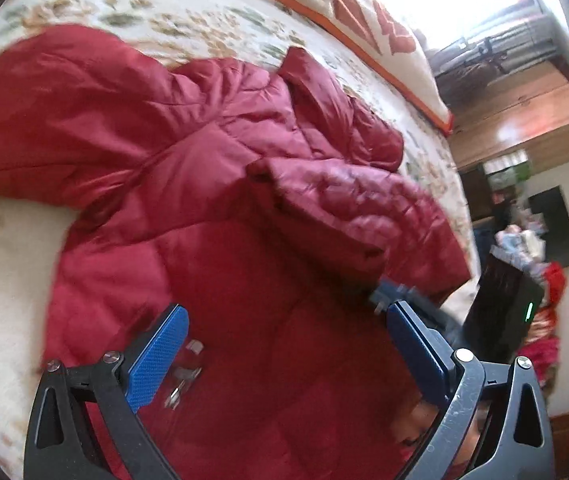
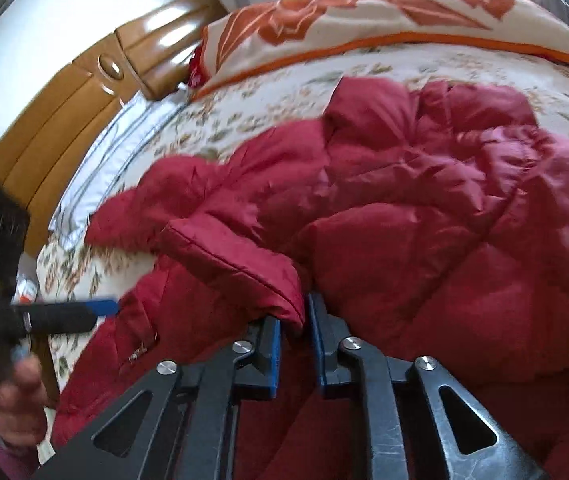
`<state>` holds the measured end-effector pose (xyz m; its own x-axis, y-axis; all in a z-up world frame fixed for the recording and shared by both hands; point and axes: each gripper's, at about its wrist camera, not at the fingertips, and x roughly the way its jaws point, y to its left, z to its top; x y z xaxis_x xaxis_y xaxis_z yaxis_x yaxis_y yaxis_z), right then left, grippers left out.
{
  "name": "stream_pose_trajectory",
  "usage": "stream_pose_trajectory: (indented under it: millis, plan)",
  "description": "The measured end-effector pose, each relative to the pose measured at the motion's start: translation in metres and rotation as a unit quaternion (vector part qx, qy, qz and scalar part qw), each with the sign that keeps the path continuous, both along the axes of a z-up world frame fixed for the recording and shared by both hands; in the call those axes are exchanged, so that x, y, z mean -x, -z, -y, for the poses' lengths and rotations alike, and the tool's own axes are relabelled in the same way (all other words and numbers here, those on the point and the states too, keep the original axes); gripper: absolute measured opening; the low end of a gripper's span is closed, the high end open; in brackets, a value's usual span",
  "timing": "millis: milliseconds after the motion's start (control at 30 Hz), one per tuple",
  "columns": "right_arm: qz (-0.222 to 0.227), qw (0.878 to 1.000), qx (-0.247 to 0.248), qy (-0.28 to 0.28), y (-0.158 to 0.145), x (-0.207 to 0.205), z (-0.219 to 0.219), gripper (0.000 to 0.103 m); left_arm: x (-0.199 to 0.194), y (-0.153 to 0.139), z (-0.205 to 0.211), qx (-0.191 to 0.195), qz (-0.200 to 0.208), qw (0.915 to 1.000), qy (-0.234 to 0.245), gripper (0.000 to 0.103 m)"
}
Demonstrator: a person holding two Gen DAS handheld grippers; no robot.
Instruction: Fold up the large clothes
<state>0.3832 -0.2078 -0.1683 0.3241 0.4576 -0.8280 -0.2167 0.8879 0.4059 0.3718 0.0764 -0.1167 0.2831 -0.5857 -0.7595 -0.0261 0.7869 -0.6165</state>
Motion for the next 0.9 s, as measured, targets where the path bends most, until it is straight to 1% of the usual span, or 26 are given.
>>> stream_pose_trajectory:
  millis: [33,67,133,167,200,233,267,300,400,467,500,533,600,667,767,833,867,900]
  plan:
    - [-0.001,1.000,0.000,-0.004,0.001,0.002,-0.003,0.017,-0.012,0.008,0.000,0.020,-0.011,0.9997,0.001,0.100]
    - [0.000,1.000,0.001,-0.008,0.001,0.004,-0.005,0.019,-0.021,0.013,0.001,0.031,-0.018,0.9993,0.000,0.100]
    - [-0.001,1.000,0.001,-0.014,0.000,0.007,-0.009,0.028,-0.038,0.025,0.006,0.039,-0.034,0.9987,0.004,0.094]
    - [-0.001,1.000,0.002,-0.017,-0.001,0.009,-0.010,0.030,-0.046,0.031,0.010,0.037,-0.041,0.9984,0.009,0.076]
    - [-0.001,1.000,0.002,-0.017,-0.002,0.010,-0.010,0.032,-0.052,0.036,0.014,0.037,-0.047,0.9981,0.017,0.046]
    - [0.000,1.000,0.002,-0.019,-0.003,0.011,-0.012,0.036,-0.057,0.043,0.018,0.037,-0.056,0.9974,0.026,0.033]
    - [-0.001,1.000,0.000,-0.020,-0.005,0.013,-0.011,0.037,-0.062,0.048,0.021,0.036,-0.063,0.9969,0.032,0.025]
    - [-0.002,1.000,-0.002,-0.020,-0.006,0.017,-0.009,0.038,-0.064,0.050,0.023,0.026,-0.057,0.9974,0.035,0.021]
    - [-0.002,1.000,-0.006,-0.013,-0.012,0.027,-0.004,0.041,-0.069,0.045,0.023,-0.004,-0.026,0.9986,0.046,0.013]
    - [-0.001,1.000,-0.012,-0.002,-0.018,0.032,0.004,0.042,-0.071,0.035,0.021,-0.029,-0.001,0.9981,0.054,0.012]
    - [0.003,1.000,-0.015,0.009,-0.024,0.038,0.013,0.042,-0.073,0.028,0.019,-0.053,0.016,0.9968,0.059,0.011]
    - [0.007,1.000,-0.016,0.017,-0.028,0.040,0.020,0.042,-0.071,0.020,0.018,-0.068,0.026,0.9953,0.063,0.011]
    - [0.019,0.998,-0.025,0.047,-0.040,0.047,0.042,0.042,-0.077,0.008,0.016,-0.121,0.054,0.9882,0.076,0.011]
    - [0.036,0.996,-0.026,0.081,-0.051,0.051,0.065,0.042,-0.083,0.002,0.017,-0.155,0.071,0.9809,0.094,0.011]
    - [0.065,0.989,-0.002,0.135,-0.061,0.051,0.099,0.042,-0.089,0.004,0.029,-0.200,0.087,0.9684,0.121,0.013]
    - [0.056,0.985,0.018,0.163,-0.056,0.044,0.119,0.043,-0.089,0.017,0.037,-0.246,0.086,0.9569,0.129,0.014]
    - [0.043,0.983,0.029,0.175,-0.049,0.039,0.128,0.043,-0.082,0.016,0.044,-0.262,0.086,0.9531,0.126,0.017]
    - [0.032,0.982,0.033,0.181,-0.041,0.035,0.134,0.043,-0.080,0.024,0.048,-0.285,0.085,0.9474,0.118,0.021]
